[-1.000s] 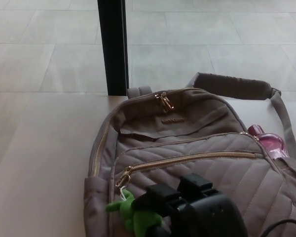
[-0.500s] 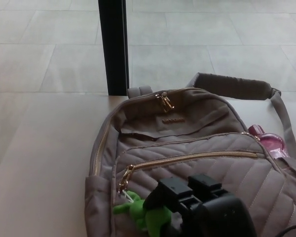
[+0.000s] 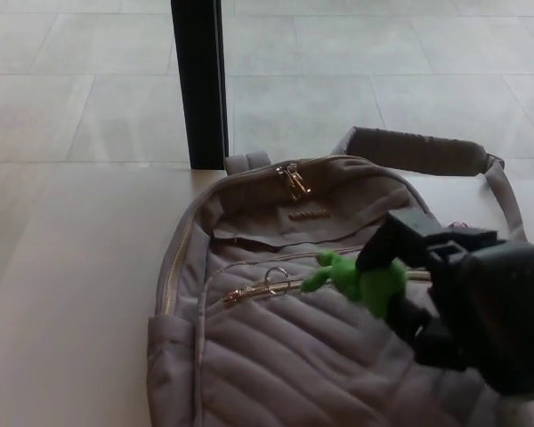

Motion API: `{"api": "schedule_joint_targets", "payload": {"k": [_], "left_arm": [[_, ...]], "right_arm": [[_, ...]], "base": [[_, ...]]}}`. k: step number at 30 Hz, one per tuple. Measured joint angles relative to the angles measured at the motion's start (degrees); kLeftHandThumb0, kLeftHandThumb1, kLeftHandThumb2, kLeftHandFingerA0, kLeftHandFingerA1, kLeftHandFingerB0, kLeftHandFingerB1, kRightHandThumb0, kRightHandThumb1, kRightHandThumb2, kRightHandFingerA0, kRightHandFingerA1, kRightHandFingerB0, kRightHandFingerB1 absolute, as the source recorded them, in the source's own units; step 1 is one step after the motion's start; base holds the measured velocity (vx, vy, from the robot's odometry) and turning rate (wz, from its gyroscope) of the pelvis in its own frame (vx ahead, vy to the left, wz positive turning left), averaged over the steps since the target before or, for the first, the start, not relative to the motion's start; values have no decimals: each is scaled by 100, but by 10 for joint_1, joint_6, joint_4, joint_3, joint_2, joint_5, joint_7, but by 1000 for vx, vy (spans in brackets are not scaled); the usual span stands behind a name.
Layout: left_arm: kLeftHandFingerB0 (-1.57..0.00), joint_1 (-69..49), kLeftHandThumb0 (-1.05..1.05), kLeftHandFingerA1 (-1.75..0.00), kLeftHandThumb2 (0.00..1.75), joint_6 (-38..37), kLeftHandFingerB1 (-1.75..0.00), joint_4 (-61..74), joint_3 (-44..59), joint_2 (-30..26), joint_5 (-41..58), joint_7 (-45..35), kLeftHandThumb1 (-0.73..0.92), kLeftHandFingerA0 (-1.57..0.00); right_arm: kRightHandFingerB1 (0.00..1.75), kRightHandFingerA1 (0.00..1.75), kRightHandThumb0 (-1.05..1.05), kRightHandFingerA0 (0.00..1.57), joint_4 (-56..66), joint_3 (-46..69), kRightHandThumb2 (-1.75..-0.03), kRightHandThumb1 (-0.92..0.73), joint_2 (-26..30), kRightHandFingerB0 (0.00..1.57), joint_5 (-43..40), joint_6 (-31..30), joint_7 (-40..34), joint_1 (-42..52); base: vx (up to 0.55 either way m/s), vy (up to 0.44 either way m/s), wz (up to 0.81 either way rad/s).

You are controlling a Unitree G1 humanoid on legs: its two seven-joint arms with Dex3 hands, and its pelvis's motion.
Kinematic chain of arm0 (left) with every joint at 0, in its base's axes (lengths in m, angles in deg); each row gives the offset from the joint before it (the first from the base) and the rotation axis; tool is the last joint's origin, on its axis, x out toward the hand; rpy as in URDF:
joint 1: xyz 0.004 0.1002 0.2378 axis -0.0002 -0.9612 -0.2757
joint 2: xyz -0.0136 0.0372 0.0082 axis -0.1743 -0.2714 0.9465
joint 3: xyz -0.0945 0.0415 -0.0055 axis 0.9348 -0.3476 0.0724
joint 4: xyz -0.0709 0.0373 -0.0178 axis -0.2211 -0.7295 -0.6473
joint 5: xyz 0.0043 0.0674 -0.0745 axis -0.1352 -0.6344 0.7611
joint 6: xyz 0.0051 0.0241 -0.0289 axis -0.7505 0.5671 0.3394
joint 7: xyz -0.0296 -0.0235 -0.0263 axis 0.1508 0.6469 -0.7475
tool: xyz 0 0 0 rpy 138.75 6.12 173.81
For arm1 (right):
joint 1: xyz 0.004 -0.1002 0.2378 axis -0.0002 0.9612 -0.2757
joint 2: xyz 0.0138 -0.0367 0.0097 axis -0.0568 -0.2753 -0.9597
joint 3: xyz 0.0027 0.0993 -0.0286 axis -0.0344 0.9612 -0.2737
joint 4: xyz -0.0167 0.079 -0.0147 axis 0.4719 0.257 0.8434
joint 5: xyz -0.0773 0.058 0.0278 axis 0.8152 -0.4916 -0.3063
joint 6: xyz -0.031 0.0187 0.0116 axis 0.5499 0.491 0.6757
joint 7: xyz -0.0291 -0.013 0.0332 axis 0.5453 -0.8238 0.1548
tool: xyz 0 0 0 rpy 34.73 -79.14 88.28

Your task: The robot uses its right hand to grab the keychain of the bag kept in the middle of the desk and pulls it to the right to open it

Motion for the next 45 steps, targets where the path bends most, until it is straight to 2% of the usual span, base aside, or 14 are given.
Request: {"api": "schedule_joint_targets", "payload": {"k": [5,6,7,8,19,20,21,22,23,39,42,43,44,45], "left_arm": [[-60,-2,-77,-58,66,-1,-43,-1,0,0,0,0,87,-78],[-60,-2,-76,-57,66,-1,-43,-1,1,0,0,0,86,-77],[-60,-2,-76,-57,66,-1,-43,-2,1,0,0,0,86,-77],[-60,-3,-76,-57,66,-1,-43,-2,1,0,1,0,87,-78],[-58,-13,-81,-59,66,-1,-42,0,3,0,1,-1,87,-73],[-59,-14,-82,-58,66,-1,-42,0,4,0,1,-1,86,-74],[-59,-14,-82,-58,66,-1,-42,1,6,0,2,-1,86,-74],[-59,-15,-81,-59,66,-1,-42,1,9,0,3,-2,87,-75],[-59,-17,-80,-59,66,-1,-42,1,10,0,3,-3,88,-74],[-59,-24,-80,-60,66,1,-42,1,10,0,2,-2,87,-74],[-57,-25,-79,-56,66,1,-42,1,14,0,3,-3,88,-73],[-57,-27,-79,-56,66,1,-42,1,16,0,3,-5,88,-73],[-57,-27,-81,-55,66,2,-42,1,17,0,3,-6,87,-72],[-57,-28,-79,-56,66,2,-42,1,18,0,4,-7,87,-71]], "right_arm": [[159,175,-26,101,-3,50,-118,-50,30,80,-31,6,33,-20],[128,143,-33,127,-4,54,-115,-44,34,101,-33,7,35,-22],[128,143,-33,127,-7,69,-115,-44,45,101,-39,9,42,-28],[160,175,-22,100,-10,77,-120,-40,52,76,-43,11,44,-31],[150,175,-24,98,-143,170,-111,-48,173,79,-76,74,43,-27],[123,140,-33,125,-159,176,-113,-47,185,97,-76,80,40,-22],[123,140,-33,125,-176,183,-113,-47,196,97,-77,87,37,-17],[156,175,-25,95,-190,188,-107,-47,206,71,-78,93,33,-13],[141,175,-22,98,-203,193,-103,-48,214,79,-78,98,30,-8],[148,175,-29,94,-380,262,-96,-64,316,73,-88,176,-59,58],[83,175,-30,90,-386,267,-63,-70,316,64,-93,182,-68,65],[83,175,-30,90,-384,272,-63,-70,316,64,-98,186,-70,71],[42,108,-73,80,-382,273,-81,-46,316,18,-102,188,-70,75],[26,58,-83,35,-377,274,-58,-57,317,7,-106,188,-67,81]], "base": [[0,0,0],[0,0,0],[0,0,0],[0,0,0],[0,0,0],[0,0,0],[0,0,0],[0,0,0],[0,0,0],[0,0,0],[0,0,0],[0,0,0],[0,0,0],[0,0,0]]}}
